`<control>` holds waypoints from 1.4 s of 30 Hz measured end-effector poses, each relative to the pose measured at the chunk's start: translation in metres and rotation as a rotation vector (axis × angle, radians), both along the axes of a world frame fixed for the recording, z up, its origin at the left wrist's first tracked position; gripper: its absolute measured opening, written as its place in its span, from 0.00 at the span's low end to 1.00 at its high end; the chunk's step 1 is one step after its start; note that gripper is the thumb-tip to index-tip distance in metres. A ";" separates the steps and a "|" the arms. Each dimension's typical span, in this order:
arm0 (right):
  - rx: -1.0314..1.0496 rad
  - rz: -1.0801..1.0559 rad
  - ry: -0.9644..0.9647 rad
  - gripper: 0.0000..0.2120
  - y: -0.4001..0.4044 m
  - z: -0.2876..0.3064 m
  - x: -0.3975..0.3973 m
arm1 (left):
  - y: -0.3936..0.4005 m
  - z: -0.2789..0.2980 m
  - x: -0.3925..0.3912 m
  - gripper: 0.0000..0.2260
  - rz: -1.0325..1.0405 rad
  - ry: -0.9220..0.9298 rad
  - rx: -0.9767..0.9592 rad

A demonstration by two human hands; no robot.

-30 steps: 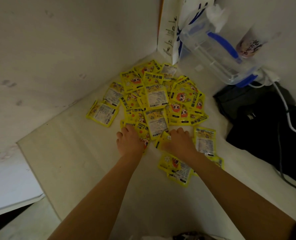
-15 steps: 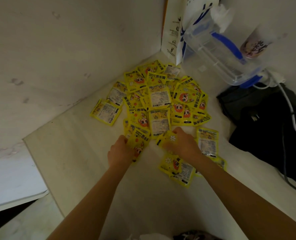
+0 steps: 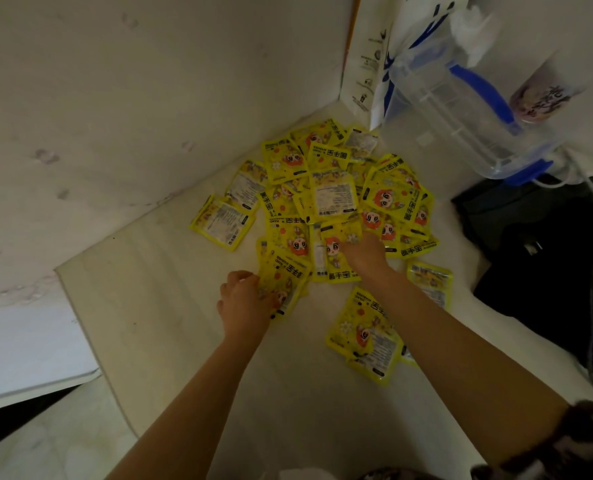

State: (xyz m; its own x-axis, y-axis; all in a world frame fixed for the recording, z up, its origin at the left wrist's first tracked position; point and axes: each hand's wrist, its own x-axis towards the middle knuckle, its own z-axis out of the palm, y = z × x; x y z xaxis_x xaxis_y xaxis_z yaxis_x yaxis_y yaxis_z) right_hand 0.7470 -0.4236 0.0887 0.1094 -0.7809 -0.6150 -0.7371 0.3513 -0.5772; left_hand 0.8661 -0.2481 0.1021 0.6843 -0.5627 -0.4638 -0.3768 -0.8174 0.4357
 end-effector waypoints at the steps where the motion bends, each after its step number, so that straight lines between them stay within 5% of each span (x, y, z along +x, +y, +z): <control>1: -0.005 0.016 0.053 0.16 -0.001 -0.006 0.002 | 0.001 0.001 -0.002 0.15 0.018 0.003 -0.008; 6: -0.009 -0.025 0.032 0.15 0.000 -0.004 0.009 | 0.000 0.002 -0.004 0.06 0.058 0.033 0.020; 17: -0.026 -0.057 -0.070 0.21 0.006 0.002 -0.001 | 0.007 0.011 -0.008 0.08 0.084 0.044 0.054; 28: -0.027 -0.201 -0.240 0.27 0.028 0.047 -0.055 | 0.016 0.019 0.009 0.14 0.246 0.260 -0.368; 34: 0.017 -0.152 -0.201 0.06 0.052 0.050 -0.093 | -0.010 0.022 0.014 0.20 0.320 0.347 -0.448; 38: 0.039 -0.237 -0.204 0.08 0.070 0.039 -0.108 | -0.026 0.023 0.012 0.08 0.404 0.444 -0.470; 42: 0.061 -0.247 -0.112 0.08 0.084 0.022 -0.112 | -0.040 0.015 0.013 0.07 0.453 0.422 -0.436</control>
State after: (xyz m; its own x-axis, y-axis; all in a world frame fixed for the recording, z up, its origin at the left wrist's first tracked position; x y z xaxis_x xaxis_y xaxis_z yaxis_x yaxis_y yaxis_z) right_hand 0.6345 -0.3398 0.1106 -0.0094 -0.7540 -0.6568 -0.5575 0.5492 -0.6225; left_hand 0.8790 -0.2880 0.1171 0.7061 -0.4610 -0.5375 0.2254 -0.5732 0.7878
